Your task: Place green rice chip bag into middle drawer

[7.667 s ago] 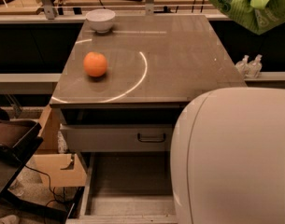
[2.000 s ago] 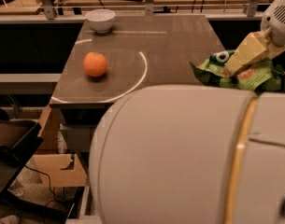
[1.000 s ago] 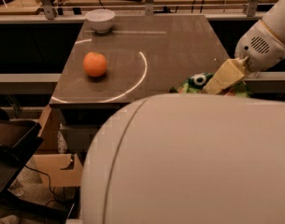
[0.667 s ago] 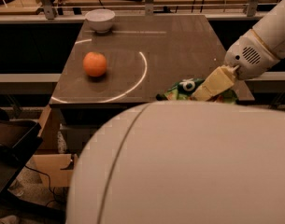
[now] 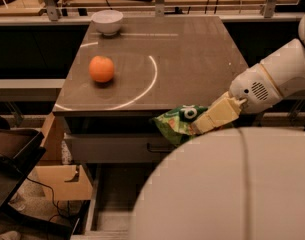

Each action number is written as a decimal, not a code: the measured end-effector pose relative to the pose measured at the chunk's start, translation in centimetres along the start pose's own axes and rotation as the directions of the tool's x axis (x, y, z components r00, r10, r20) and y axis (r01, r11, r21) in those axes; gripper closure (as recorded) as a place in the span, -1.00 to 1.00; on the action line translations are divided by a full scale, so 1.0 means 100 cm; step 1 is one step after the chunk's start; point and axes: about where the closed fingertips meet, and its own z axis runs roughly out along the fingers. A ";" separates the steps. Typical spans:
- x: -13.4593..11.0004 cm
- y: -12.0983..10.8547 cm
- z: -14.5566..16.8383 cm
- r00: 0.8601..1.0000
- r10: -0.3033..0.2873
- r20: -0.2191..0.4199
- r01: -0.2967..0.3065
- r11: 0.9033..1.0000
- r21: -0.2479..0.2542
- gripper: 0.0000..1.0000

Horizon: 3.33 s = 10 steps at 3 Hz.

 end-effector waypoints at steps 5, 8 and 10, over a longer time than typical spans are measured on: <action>0.066 0.013 0.064 0.976 0.149 0.157 -0.119 0.975 -0.189 1.00; 0.123 -0.023 0.111 0.947 0.237 0.216 -0.175 0.947 -0.271 1.00; 0.148 -0.043 0.150 0.934 0.285 0.218 -0.246 0.951 -0.188 1.00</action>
Offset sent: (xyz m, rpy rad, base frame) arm -0.0310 0.0076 -0.0612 0.2602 0.0979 0.0254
